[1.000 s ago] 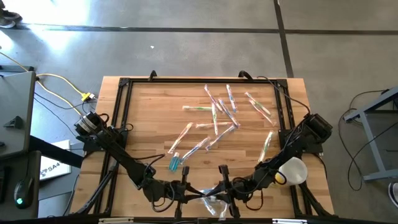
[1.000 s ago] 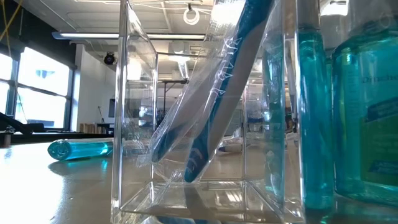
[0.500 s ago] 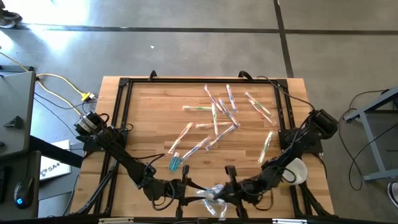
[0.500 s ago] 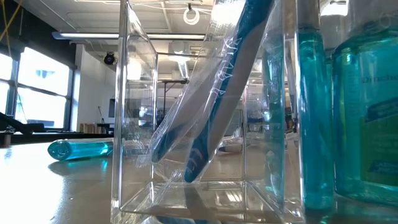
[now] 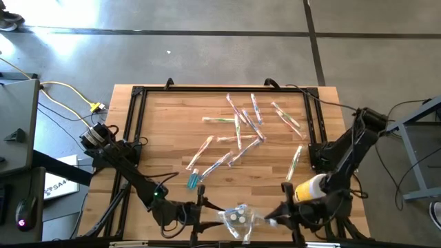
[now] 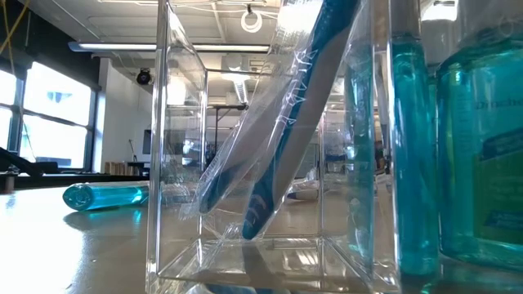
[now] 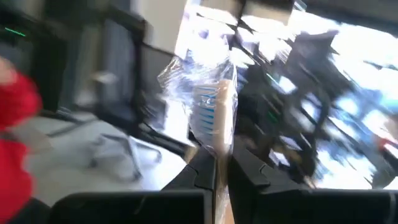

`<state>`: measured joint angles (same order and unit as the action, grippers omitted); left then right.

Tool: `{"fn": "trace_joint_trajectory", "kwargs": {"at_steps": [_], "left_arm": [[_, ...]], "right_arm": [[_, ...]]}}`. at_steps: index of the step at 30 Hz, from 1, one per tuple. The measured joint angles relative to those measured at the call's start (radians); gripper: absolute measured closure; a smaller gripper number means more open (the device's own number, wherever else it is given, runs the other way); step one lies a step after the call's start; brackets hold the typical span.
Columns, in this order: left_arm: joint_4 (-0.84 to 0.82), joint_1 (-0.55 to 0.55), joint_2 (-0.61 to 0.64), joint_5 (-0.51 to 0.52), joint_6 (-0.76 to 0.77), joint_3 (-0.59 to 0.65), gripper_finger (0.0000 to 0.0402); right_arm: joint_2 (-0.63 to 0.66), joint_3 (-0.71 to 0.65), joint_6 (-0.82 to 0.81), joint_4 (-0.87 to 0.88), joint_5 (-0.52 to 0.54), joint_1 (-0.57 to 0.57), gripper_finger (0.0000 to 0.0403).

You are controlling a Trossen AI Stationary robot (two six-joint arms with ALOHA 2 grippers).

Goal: Pick & Place toothbrushing station
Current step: Put the blue toothbrush into the transparent organizer

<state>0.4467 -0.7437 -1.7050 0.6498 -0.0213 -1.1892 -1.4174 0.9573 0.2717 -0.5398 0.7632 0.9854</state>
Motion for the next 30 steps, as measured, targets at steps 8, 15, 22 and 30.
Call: {"fn": "trace_joint_trajectory", "kwargs": {"at_steps": [8, 15, 22, 30], "left_arm": [[-0.106, -0.016, 0.037, 0.174, 0.095, 0.000, 0.0224], [-0.286, -0.016, 0.061, 0.217, 0.165, 0.001, 0.0224], [-0.425, -0.016, 0.067, 0.209, 0.300, 0.001, 0.0224], [-0.420, -0.016, 0.068, 0.207, 0.315, 0.001, 0.0224]], "right_arm": [[-0.089, 0.000, -0.311, 0.098, 0.067, -0.048, 0.0393], [-0.193, -0.008, -0.490, 0.098, 0.137, -0.071, 0.0393], [-0.207, -0.093, -0.707, 0.102, 0.234, -0.036, 0.0392], [-0.208, -0.184, -0.889, 0.104, 0.261, -0.030, 0.0392]]}}
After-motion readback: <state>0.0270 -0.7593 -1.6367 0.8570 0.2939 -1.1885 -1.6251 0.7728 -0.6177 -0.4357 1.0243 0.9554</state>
